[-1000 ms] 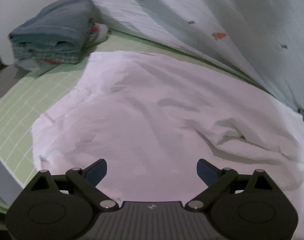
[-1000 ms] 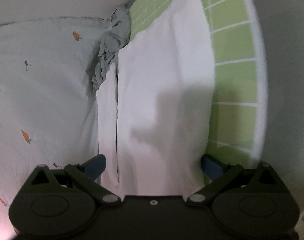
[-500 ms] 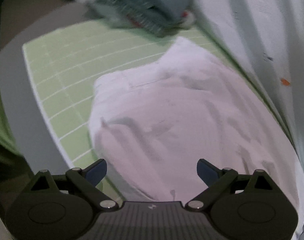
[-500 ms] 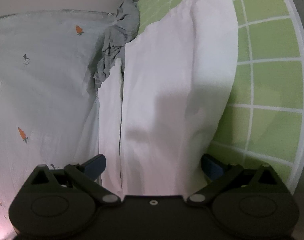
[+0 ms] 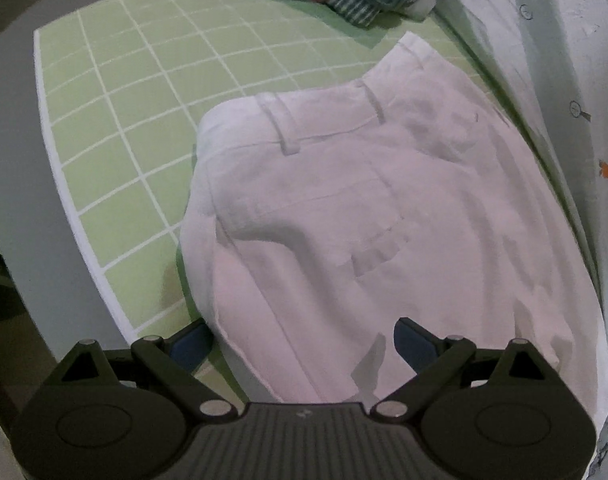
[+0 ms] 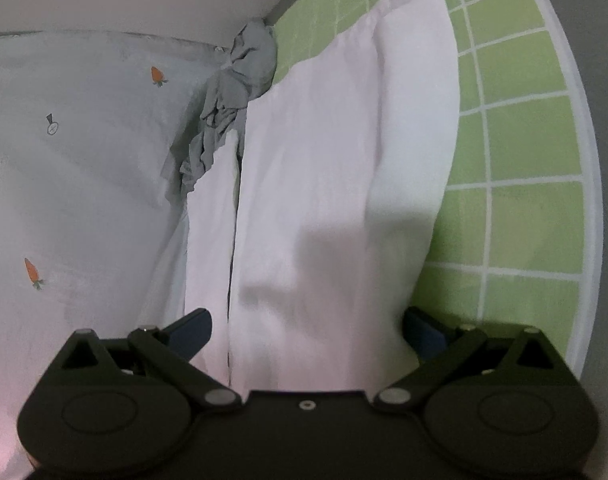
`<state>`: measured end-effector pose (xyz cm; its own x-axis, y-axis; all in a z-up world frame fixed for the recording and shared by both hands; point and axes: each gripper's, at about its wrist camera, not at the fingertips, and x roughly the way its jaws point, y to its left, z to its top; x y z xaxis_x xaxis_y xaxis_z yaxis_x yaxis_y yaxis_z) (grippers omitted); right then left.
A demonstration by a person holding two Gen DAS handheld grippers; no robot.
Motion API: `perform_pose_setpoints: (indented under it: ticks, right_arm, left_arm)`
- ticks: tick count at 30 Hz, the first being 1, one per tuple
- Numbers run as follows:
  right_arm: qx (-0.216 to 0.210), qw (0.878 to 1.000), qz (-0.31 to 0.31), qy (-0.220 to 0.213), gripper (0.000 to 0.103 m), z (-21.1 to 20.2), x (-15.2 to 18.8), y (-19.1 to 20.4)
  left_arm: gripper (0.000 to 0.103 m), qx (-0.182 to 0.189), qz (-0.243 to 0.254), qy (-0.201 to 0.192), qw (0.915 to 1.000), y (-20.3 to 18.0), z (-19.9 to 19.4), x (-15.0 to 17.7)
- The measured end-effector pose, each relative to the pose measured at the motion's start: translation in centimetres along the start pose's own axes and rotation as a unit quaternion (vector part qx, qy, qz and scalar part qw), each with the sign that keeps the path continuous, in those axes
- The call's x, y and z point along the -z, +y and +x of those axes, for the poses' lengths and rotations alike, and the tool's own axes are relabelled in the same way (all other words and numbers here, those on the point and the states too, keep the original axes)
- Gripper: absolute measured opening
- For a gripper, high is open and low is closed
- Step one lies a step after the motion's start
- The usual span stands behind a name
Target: Fold clothes
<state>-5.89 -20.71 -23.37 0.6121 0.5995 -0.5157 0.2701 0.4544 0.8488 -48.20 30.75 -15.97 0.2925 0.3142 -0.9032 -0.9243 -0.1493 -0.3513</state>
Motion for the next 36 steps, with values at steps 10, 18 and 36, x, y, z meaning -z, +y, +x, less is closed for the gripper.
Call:
perform_pose_setpoints:
  ticks: [10, 18, 36]
  right_arm:
    - [0.019, 0.999, -0.007, -0.04, 0.103, 0.2, 1.0, 0.6]
    - [0.028, 0.998, -0.017, -0.053, 0.103, 0.2, 1.4, 0.9]
    - [-0.012, 0.993, 0.067, -0.092, 0.103, 0.2, -3.7, -1.0]
  left_arm:
    - [0.103, 0.001, 0.008, -0.003, 1.0, 0.0, 0.9, -2.1]
    - [0.101, 0.016, 0.005, -0.013, 0.9998, -0.3, 1.2, -3.3]
    - [0.032, 0.05, -0.069, -0.031, 0.9959, 0.9, 1.1, -4.8]
